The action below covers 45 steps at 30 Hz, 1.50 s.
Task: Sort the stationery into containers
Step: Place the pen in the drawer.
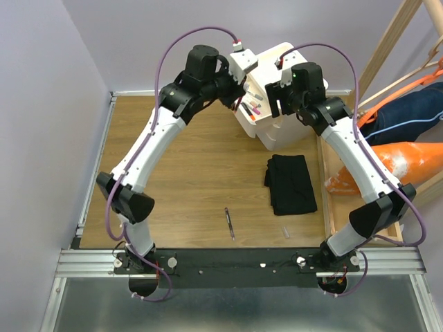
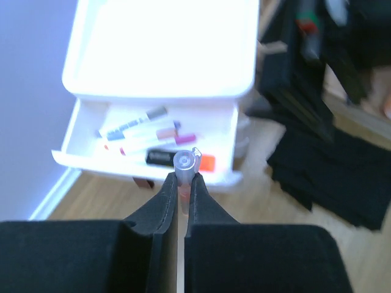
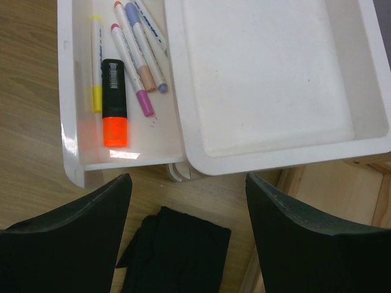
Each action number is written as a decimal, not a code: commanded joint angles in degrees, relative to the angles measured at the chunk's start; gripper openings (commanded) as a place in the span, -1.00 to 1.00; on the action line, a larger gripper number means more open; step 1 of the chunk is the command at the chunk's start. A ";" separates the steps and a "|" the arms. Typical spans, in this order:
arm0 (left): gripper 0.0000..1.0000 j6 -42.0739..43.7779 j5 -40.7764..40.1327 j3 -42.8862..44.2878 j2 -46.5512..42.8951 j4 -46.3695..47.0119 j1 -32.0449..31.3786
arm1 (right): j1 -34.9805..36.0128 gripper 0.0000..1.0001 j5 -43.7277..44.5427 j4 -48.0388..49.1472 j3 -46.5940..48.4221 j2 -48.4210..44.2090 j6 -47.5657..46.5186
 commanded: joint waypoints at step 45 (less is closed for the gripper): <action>0.31 -32.99 -14.21 -33.31 -16.76 0.72 6.14 | -0.21 0.66 0.94 1.43 -3.86 -3.48 1.05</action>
